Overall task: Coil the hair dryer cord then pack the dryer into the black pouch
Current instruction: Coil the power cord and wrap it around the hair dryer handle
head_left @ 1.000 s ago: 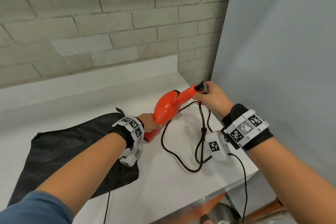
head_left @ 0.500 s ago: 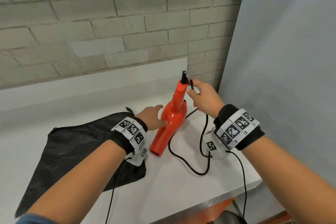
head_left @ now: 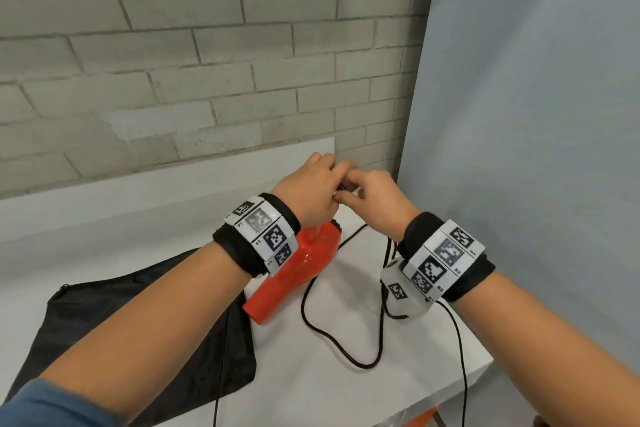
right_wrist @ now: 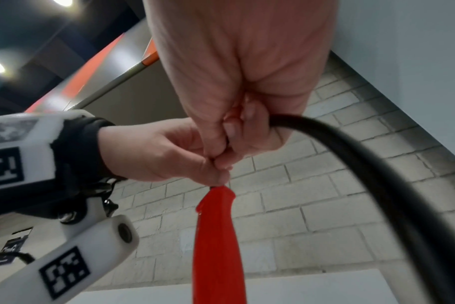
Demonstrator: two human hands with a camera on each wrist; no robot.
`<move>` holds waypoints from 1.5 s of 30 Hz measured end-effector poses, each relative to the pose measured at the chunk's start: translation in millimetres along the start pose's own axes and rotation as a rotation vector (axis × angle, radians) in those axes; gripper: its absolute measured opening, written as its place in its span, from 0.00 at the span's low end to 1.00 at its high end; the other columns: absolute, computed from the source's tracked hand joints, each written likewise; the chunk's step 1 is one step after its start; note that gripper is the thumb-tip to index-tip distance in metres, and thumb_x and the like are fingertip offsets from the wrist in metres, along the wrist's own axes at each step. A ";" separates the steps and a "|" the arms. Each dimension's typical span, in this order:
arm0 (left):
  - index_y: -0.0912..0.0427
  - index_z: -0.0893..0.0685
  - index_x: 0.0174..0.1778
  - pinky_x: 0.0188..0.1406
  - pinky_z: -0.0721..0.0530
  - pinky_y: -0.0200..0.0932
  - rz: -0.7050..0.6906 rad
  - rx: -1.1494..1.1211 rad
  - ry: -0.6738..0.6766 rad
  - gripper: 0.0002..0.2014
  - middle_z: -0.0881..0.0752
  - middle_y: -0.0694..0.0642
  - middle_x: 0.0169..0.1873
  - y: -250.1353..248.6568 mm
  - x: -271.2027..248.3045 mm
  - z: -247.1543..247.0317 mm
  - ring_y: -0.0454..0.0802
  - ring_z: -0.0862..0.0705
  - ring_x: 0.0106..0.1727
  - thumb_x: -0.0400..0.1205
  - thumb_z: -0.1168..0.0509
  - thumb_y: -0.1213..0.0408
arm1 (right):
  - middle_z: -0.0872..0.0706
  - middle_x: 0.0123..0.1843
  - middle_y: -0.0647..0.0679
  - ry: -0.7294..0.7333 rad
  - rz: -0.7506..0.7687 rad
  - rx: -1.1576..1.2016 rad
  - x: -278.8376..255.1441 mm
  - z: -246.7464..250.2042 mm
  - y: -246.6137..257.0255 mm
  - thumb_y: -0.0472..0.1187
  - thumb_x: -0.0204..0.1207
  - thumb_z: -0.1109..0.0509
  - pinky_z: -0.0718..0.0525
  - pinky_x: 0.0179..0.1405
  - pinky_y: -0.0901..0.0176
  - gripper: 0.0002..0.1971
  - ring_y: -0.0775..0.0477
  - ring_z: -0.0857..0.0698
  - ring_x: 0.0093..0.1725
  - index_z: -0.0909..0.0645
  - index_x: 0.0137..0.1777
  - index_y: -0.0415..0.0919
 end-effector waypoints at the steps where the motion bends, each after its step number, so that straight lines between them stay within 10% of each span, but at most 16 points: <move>1: 0.57 0.29 0.67 0.49 0.29 0.43 0.022 -0.009 -0.006 0.20 0.26 0.57 0.51 2.0 2.1 2.4 0.54 0.29 0.57 0.78 0.41 0.64 | 0.15 0.44 0.48 -0.015 0.010 -0.002 0.1 4.3 -1.4 0.38 0.77 0.33 0.27 0.34 0.83 0.09 0.63 0.24 0.33 0.17 0.52 0.36; 7: 0.57 0.25 0.29 0.38 0.24 0.46 0.214 -0.666 -0.107 0.12 0.27 0.50 0.24 18.6 12.1 14.4 0.49 0.27 0.31 0.80 0.39 0.64 | 0.23 0.30 0.56 -0.131 0.017 0.013 1.3 28.0 -28.4 0.37 0.82 0.42 0.29 0.31 0.72 0.09 0.60 0.26 0.30 0.21 0.45 0.48; 11: 0.60 0.26 0.24 0.38 0.20 0.43 0.274 -1.144 -0.042 0.16 0.28 0.43 0.13 18.0 15.0 10.6 0.38 0.30 0.18 0.80 0.40 0.72 | 0.26 0.28 0.55 -0.189 -0.038 0.018 9.1 34.5 -44.5 0.39 0.83 0.45 0.30 0.33 0.63 0.12 0.55 0.27 0.29 0.19 0.52 0.41; 17: 0.60 0.23 0.33 0.17 0.37 0.34 0.300 -1.472 0.059 0.20 0.41 0.43 0.13 13.8 18.8 2.9 0.40 0.44 0.14 0.86 0.51 0.55 | 0.27 0.26 0.56 -0.283 -0.098 0.001 31.0 28.0 -34.9 0.41 0.83 0.45 0.31 0.28 0.63 0.14 0.56 0.28 0.27 0.18 0.54 0.38; 22: 0.60 0.20 0.43 0.13 0.39 0.32 0.336 -1.606 0.053 0.18 0.35 0.44 0.14 21.2 18.4 -1.8 0.38 0.42 0.13 0.86 0.53 0.59 | 0.16 0.40 0.42 -0.054 -0.159 -0.110 33.7 -14.4 -28.8 0.38 0.84 0.48 0.24 0.36 0.53 0.16 0.46 0.21 0.34 0.29 0.69 0.38; 26: 0.58 0.21 0.49 0.13 0.41 0.31 0.344 -1.624 -0.001 0.17 0.30 0.44 0.17 30.9 20.2 -0.7 0.37 0.41 0.13 0.86 0.54 0.57 | 0.28 0.30 0.50 0.089 -0.172 -0.157 19.7 -43.6 -30.7 0.31 0.81 0.47 0.30 0.29 0.58 0.25 0.55 0.30 0.27 0.45 0.77 0.38; 45: 0.57 0.19 0.44 0.12 0.48 0.32 0.322 -1.637 0.038 0.19 0.31 0.45 0.15 30.9 44.6 7.3 0.37 0.43 0.12 0.86 0.54 0.55 | 0.15 0.50 0.37 -0.010 -0.177 -0.266 -15.4 -36.1 -51.3 0.40 0.84 0.51 0.15 0.46 0.43 0.24 0.39 0.16 0.43 0.48 0.80 0.47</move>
Point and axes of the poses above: each hand's wrist, its own x-axis towards the middle knuckle, its own z-axis out of the back of the hand, y = z × x, the point moved 4 cm from there along x, towards the middle knuckle
